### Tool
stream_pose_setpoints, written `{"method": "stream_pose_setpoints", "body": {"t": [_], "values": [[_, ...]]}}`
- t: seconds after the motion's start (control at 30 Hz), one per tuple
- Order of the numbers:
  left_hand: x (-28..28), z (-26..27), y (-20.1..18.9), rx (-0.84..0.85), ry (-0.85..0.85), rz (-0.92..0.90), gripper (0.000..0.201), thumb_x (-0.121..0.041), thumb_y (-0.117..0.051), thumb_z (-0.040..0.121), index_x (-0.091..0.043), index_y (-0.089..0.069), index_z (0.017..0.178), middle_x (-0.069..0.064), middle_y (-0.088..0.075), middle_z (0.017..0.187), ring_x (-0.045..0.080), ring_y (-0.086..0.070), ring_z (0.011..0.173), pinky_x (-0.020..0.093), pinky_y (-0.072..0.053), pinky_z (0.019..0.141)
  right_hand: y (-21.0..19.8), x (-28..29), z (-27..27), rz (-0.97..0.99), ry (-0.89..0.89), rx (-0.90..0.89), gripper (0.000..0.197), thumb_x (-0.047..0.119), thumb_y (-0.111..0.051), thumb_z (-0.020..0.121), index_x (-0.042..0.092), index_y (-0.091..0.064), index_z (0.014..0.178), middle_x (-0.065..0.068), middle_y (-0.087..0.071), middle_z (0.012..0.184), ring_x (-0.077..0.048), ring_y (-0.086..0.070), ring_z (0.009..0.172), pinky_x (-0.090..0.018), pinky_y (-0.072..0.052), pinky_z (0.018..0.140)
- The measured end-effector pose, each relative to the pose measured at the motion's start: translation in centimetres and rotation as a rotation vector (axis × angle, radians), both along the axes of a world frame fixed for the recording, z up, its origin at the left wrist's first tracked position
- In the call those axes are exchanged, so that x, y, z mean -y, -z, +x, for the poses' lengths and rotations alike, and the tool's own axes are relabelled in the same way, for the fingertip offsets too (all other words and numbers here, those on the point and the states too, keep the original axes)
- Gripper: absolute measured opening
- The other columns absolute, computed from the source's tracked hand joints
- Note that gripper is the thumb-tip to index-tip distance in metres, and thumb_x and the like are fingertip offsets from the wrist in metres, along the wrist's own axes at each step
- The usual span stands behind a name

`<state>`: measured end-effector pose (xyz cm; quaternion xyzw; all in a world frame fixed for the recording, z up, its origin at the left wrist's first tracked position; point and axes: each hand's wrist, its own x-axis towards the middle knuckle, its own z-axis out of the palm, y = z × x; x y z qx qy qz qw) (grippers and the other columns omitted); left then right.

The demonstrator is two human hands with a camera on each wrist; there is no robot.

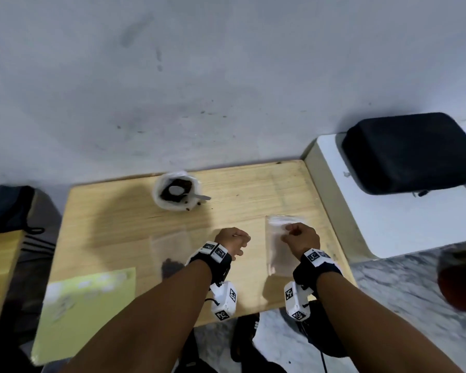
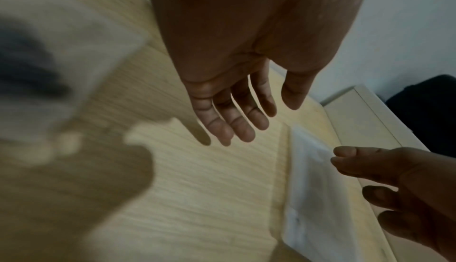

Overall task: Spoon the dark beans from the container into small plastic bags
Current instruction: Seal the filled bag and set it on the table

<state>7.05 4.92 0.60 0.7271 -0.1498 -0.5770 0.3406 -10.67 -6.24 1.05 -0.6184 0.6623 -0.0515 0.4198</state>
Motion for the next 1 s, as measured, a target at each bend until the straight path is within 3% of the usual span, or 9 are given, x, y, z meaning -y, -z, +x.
{"method": "stream_pose_setpoints", "body": {"t": [0.17,0.27,0.33,0.5,0.63,0.8,1.0], "values": [[4.1,-4.4,0.9,0.041,0.024,0.007,0.007,-0.02,-0.067,0.083,-0.023,-0.064,0.078,0.0,-0.062,0.081,0.019,-0.057,0.066,0.025,-0.042,0.056,1.0,2.5,-3.4,0.024,0.081,-0.033,0.045,0.021,-0.08,0.074,0.018,-0.063,0.116,-0.006,-0.064,0.112,-0.027,-0.063,0.104,-0.026,-0.046,0.081],[5.8,-6.3,1.6,0.128,0.014,0.007,0.015,-0.021,-0.071,0.079,-0.02,-0.066,0.093,0.0,-0.064,0.091,0.019,-0.058,0.08,0.03,-0.049,0.071,1.7,3.3,-3.8,0.081,0.056,-0.036,0.062,0.032,-0.085,0.071,0.018,-0.057,0.124,-0.006,-0.063,0.116,-0.026,-0.061,0.109,-0.028,-0.047,0.086],[6.4,-7.0,2.1,0.151,0.003,0.019,0.023,-0.019,-0.07,0.08,-0.018,-0.065,0.102,0.0,-0.064,0.099,0.02,-0.06,0.089,0.031,-0.05,0.076,2.2,3.6,-3.9,0.109,0.03,-0.025,0.065,0.032,-0.086,0.07,0.018,-0.054,0.126,-0.005,-0.062,0.116,-0.026,-0.061,0.111,-0.029,-0.047,0.088],[6.7,-7.1,2.8,0.232,0.035,0.006,0.019,-0.02,-0.069,0.08,-0.021,-0.066,0.098,0.001,-0.068,0.103,0.022,-0.063,0.095,0.04,-0.056,0.083,2.9,4.4,-4.2,0.056,0.125,0.042,0.039,0.016,-0.083,0.072,0.017,-0.063,0.105,0.0,-0.064,0.094,-0.023,-0.064,0.096,-0.024,-0.045,0.078],[6.9,-6.7,3.0,0.25,0.042,0.01,0.017,-0.019,-0.068,0.078,-0.023,-0.067,0.094,0.002,-0.069,0.099,0.024,-0.065,0.092,0.039,-0.057,0.082,2.9,5.0,-4.4,0.034,0.141,0.056,0.02,0.017,-0.082,0.075,0.015,-0.068,0.09,0.0,-0.067,0.088,-0.021,-0.061,0.087,-0.02,-0.039,0.076],[6.8,-6.6,3.3,0.217,0.058,0.002,0.015,-0.019,-0.069,0.076,-0.029,-0.064,0.086,0.0,-0.071,0.099,0.025,-0.068,0.091,0.034,-0.055,0.079,3.1,5.1,-4.7,-0.038,0.099,0.016,0.007,0.023,-0.073,0.083,0.023,-0.066,0.082,0.0,-0.069,0.091,-0.023,-0.061,0.089,-0.021,-0.041,0.078],[6.5,-5.9,2.8,0.202,0.055,-0.045,0.018,-0.015,-0.068,0.078,-0.029,-0.066,0.088,0.002,-0.071,0.101,0.027,-0.066,0.097,0.029,-0.049,0.075,1.7,5.2,-5.0,-0.108,0.13,0.114,0.005,0.013,-0.065,0.087,0.016,-0.068,0.084,0.002,-0.068,0.085,-0.018,-0.061,0.085,-0.022,-0.044,0.08]]}}
